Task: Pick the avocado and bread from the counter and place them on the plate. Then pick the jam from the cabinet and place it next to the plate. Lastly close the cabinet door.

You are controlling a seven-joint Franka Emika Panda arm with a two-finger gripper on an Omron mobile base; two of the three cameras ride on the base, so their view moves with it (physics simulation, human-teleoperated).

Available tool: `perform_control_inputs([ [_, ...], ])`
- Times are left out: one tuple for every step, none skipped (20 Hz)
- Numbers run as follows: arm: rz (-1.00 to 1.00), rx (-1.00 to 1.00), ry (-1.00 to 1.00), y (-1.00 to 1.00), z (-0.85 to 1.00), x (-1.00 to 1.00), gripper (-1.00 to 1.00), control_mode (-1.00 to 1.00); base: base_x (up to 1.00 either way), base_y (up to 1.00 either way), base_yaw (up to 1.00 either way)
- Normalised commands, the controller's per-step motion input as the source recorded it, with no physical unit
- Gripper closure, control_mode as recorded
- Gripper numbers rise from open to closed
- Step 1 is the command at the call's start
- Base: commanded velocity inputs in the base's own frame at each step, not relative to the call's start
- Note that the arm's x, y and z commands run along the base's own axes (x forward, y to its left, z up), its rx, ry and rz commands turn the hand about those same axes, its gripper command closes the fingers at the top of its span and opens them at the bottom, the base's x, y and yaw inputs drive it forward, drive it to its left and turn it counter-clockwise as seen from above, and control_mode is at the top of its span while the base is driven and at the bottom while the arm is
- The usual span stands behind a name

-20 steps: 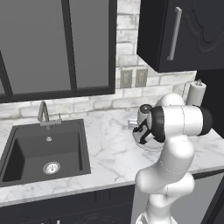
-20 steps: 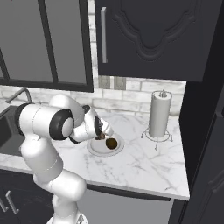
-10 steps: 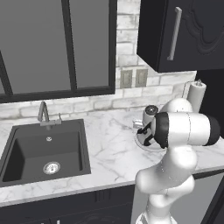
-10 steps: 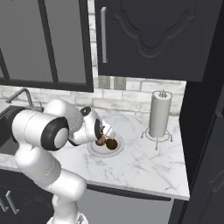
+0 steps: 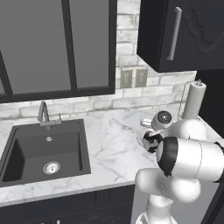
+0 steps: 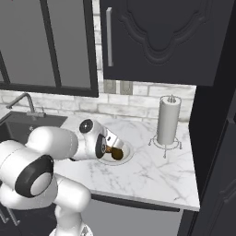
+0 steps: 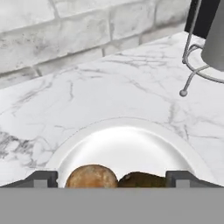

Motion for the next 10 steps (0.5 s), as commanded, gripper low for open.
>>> perform_control_inputs([
  [0.00, 0.00, -0.28, 0.00, 0.81, -0.19, -1.00, -1.00, 0.00, 0.00, 0.00],
  [0.00, 0.00, -0.27, 0.07, 0.80, -0.16, -1.00, -1.00, 0.00, 0.00, 0.00],
  [0.00, 0.00, -0.24, 0.10, 0.80, -0.11, -1.00, -1.00, 0.00, 0.00, 0.00],
  [0.00, 0.00, -0.21, 0.09, 0.79, -0.14, -1.00, -1.00, 0.00, 0.00, 0.00],
  [0.00, 0.00, -0.20, 0.09, 0.78, -0.15, -1.00, -1.00, 0.00, 0.00, 0.00],
  [0.00, 0.00, -0.18, 0.06, 0.76, -0.16, -1.00, -1.00, 0.00, 0.00, 0.00],
  [0.00, 0.00, -0.15, 0.05, 0.76, -0.19, -1.00, -1.00, 0.00, 0.00, 0.00],
  [0.00, 0.00, -0.12, 0.04, 0.76, -0.19, -1.00, -1.00, 0.00, 0.00, 0.00],
  [0.00, 0.00, -0.10, 0.00, 0.74, -0.26, -1.00, -1.00, 0.00, 0.00, 0.00],
  [0.00, 0.00, -0.07, 0.00, 0.71, -0.33, -1.00, -1.00, 0.00, 0.00, 0.00],
])
